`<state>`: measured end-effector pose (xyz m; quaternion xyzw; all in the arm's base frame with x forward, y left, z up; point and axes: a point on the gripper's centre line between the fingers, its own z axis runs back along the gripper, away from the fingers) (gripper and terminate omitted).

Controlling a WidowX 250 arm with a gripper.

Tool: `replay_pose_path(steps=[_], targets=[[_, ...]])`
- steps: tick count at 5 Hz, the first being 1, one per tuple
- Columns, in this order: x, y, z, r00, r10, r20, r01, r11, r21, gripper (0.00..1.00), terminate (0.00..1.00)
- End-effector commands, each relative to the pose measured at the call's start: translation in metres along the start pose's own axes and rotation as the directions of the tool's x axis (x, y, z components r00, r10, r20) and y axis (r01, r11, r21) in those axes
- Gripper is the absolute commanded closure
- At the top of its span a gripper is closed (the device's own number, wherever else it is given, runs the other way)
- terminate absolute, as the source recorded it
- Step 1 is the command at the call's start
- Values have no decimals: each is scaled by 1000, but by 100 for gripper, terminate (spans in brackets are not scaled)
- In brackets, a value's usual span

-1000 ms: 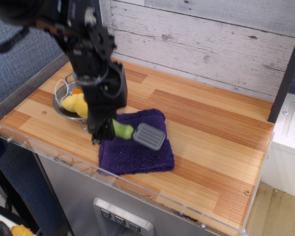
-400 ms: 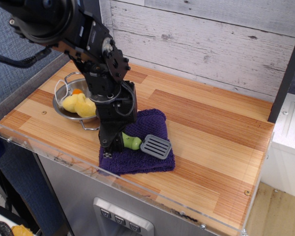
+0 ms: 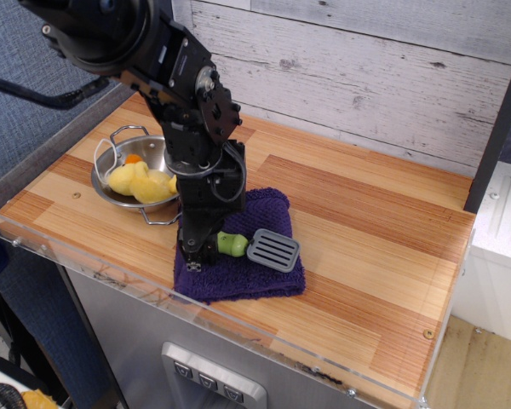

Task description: Pick up the green spatula and place it on the purple cloth

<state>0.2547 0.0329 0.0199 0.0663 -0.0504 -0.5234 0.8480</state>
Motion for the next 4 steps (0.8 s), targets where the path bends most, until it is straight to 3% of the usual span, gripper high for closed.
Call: replay_pose_path(steps=[1,2,4], targets=[[2,3,14,1000,0,13,0,1000,25,0,0],[3,5,24,999,-7,34,6,1000,27,0,0],[10,17,81,995,-51,83,44,995,88,0,0]])
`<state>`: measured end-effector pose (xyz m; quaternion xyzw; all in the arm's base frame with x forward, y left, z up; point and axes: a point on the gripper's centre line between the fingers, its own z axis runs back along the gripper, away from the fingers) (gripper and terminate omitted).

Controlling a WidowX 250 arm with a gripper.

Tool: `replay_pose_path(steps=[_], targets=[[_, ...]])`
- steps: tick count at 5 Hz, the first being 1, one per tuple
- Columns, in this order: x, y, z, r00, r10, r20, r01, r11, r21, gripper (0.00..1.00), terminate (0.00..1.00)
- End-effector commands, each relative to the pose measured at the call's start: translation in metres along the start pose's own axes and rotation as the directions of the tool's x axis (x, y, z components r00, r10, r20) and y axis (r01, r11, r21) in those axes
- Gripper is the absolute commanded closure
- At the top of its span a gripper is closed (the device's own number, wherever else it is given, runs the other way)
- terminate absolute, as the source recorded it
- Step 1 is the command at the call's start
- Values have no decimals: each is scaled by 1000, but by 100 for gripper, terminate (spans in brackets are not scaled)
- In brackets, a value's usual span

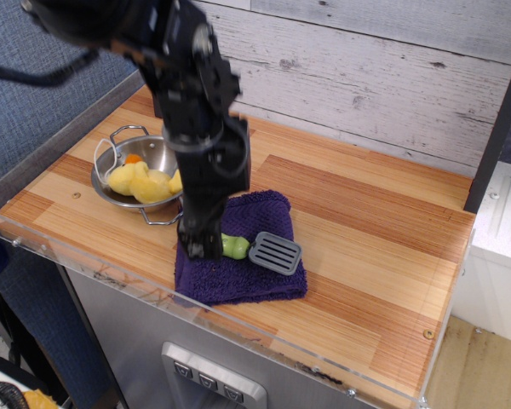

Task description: Pick up the green spatula and place it on the purple cloth

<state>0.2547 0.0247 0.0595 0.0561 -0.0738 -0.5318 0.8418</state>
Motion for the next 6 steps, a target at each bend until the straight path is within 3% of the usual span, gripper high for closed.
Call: replay_pose_path(steps=[1,2,5,6], targets=[[5,16,74,997,-47,53,41,993,114,0,0],[3,15,99,994,-81,78,68,986,154,0,0],[3,15,99,994,-81,78,68,986,154,0,0],[3,15,99,994,-81,78,68,986,154,0,100]])
